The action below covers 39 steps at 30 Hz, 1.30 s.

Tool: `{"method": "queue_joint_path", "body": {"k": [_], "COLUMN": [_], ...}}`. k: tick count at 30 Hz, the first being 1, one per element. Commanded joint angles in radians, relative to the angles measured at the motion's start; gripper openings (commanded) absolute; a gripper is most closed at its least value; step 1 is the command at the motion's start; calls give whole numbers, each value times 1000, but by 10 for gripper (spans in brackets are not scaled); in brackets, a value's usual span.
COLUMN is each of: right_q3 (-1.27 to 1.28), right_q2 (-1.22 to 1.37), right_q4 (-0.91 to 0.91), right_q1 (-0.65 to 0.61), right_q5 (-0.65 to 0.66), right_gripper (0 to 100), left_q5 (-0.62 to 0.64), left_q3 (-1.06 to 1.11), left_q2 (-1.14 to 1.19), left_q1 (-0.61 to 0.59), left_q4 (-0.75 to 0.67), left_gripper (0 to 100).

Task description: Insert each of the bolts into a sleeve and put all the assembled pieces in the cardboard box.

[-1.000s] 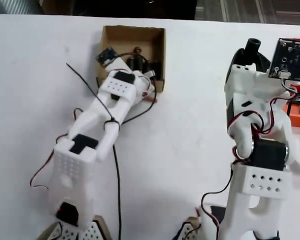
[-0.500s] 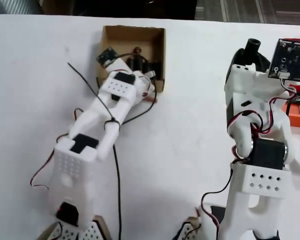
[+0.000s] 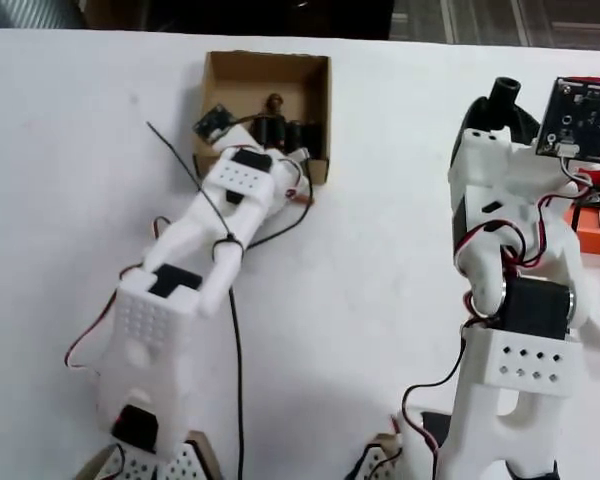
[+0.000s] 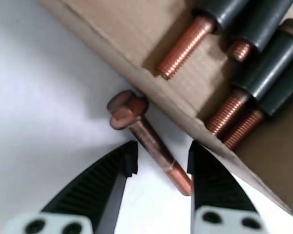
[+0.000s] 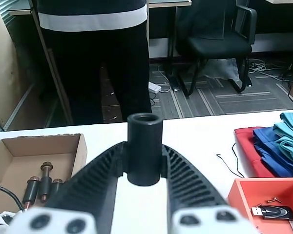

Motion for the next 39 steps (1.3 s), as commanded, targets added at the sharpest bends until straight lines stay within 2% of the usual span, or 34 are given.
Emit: {"method": "queue_joint_path", "body": {"k": [1, 4, 6, 13, 17, 19, 23, 28, 31, 33, 39], "right_q3": [-9, -9, -9, -9, -9, -9, -9, -9, -9, -9, -9], "right_q2": [-25, -25, -27, -24, -24, -24, -24, -28, -28, -28, -27], "right_q4": [-25, -25, -25, -25, -25, -25, -25, -24, -22, -22, -22], "right_q1": [12, 12, 12, 12, 12, 12, 12, 12, 12, 12, 12], "right_q5": [-5, -5, -5, -5, -5, -5, -5, -5, -5, -5, -5], "right_gripper": [20, 20, 20, 20, 20, 20, 20, 20, 20, 20, 20], "left_q5": [8, 3, 3, -3, -117, -213, -500, -939, -1151, -1241, -1320], "left_q3": [-24, -24, -24, -38, -93, -125, -163, -157, -163, -157, -107], "left_q2": [-5, -5, -6, -21, -80, -110, -135, -133, -133, -132, -81], "left_q1": [-8, -14, -15, 3, 46, 75, 100, 21, -41, -80, -233], "left_q4": [63, 121, 158, 319, 502, 597, 752, 787, 783, 763, 680], "left_gripper": [147, 14, 48, 26, 26, 26, 25, 26, 26, 26, 27]}}
